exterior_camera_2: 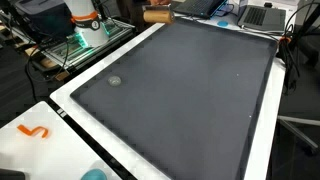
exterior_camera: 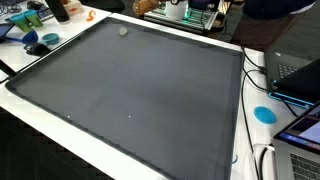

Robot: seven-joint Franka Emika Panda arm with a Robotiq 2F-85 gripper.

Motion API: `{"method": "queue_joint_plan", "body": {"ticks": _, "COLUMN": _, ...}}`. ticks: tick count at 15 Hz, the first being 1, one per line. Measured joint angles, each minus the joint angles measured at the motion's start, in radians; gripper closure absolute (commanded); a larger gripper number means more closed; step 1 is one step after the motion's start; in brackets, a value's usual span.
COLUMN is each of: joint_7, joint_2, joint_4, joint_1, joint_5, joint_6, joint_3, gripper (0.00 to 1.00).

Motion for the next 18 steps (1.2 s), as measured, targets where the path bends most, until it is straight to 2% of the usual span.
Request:
{"method": "queue_joint_plan", "body": {"ticks": 4, "joint_7": 0.000, "joint_2": 0.000, "joint_4": 0.001, "joint_1": 0.000, "joint_5": 0.000, "joint_6": 0.000, "joint_3": 0.000, "gripper": 0.00}}
{"method": "queue_joint_plan", "body": {"ticks": 5, "joint_7": 0.000, "joint_2": 0.001, "joint_4": 0.001, "joint_1": 0.000, "joint_5": 0.000, "joint_6": 0.000, "joint_3": 0.000, "gripper": 0.15}}
{"method": "queue_joint_plan", "body": {"ticks": 8, "joint_7": -0.001, "joint_2": 0.006, "joint_4": 0.003, "joint_1": 0.000, "joint_5": 0.000, "joint_6": 0.000, "joint_3": -0.002, "gripper": 0.42}}
{"method": "queue_joint_plan", "body": {"ticks": 12, "joint_7": -0.007, "joint_2": 0.018, "joint_4": 0.013, "joint_1": 0.000, "joint_5": 0.000, "joint_6": 0.000, "joint_3": -0.003, "gripper": 0.72}}
{"method": "queue_joint_plan", "body": {"ticks": 13, "joint_7": -0.008, "joint_2": 0.020, "joint_4": 0.015, "joint_1": 0.001, "joint_5": 0.000, "joint_6": 0.001, "joint_3": -0.003, "gripper": 0.75}}
{"method": "queue_joint_plan", "body": {"ticks": 17, "joint_7": -0.022, "joint_2": 0.031, "joint_4": 0.021, "joint_1": 0.001, "joint_5": 0.000, "joint_6": 0.010, "joint_3": -0.005, "gripper": 0.75}}
{"method": "queue_joint_plan", "body": {"ticks": 18, "joint_7": -0.024, "joint_2": 0.034, "joint_4": 0.021, "joint_1": 0.001, "joint_5": 0.000, "joint_6": 0.013, "joint_3": -0.005, "gripper": 0.50}}
